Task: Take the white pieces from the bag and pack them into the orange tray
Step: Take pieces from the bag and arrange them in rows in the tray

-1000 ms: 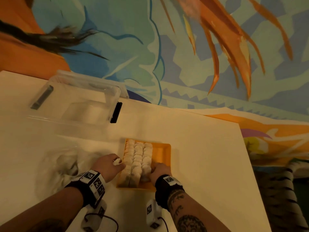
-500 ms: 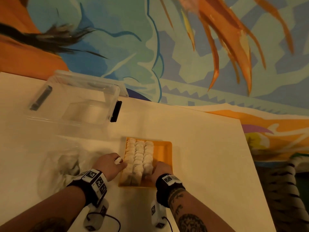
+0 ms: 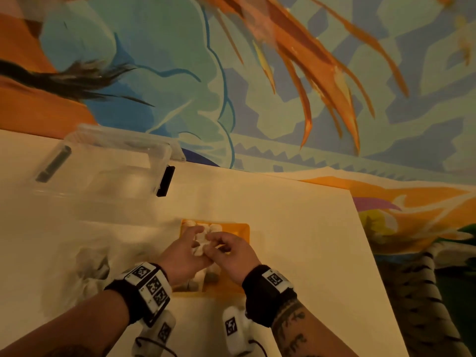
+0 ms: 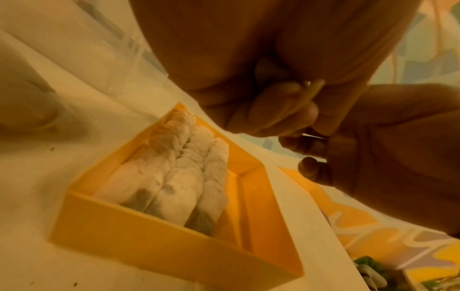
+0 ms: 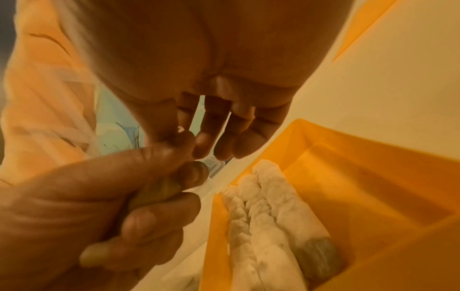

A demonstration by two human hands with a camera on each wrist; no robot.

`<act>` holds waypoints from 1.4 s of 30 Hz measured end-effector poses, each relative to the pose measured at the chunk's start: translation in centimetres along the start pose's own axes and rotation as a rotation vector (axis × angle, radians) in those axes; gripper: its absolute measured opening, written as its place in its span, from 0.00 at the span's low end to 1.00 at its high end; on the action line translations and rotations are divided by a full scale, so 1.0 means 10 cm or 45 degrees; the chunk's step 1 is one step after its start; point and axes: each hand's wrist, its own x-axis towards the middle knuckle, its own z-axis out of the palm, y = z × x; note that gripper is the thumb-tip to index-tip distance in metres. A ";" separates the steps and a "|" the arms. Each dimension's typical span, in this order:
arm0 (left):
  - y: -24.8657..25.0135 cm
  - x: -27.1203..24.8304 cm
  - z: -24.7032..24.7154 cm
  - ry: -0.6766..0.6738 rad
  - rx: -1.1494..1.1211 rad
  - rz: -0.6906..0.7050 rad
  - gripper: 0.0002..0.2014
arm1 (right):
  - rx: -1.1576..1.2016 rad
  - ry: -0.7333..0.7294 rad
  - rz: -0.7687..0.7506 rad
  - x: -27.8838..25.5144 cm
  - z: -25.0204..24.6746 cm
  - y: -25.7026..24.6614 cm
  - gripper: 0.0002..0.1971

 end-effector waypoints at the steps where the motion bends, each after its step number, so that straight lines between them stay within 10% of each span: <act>1: 0.04 -0.01 0.04 -0.035 -0.033 0.019 0.38 | -0.002 0.004 -0.017 -0.03 -0.03 -0.01 0.07; 11: 0.20 -0.19 0.13 0.075 -0.108 0.169 0.06 | 0.155 0.199 0.012 -0.13 -0.33 0.12 0.06; 36: -0.09 -0.03 -0.12 0.366 0.102 -0.004 0.04 | -0.101 0.202 0.240 0.01 -0.14 0.31 0.06; 42: -0.48 0.10 -0.28 0.300 0.431 -0.343 0.26 | -0.600 -0.133 0.443 0.06 0.01 0.40 0.09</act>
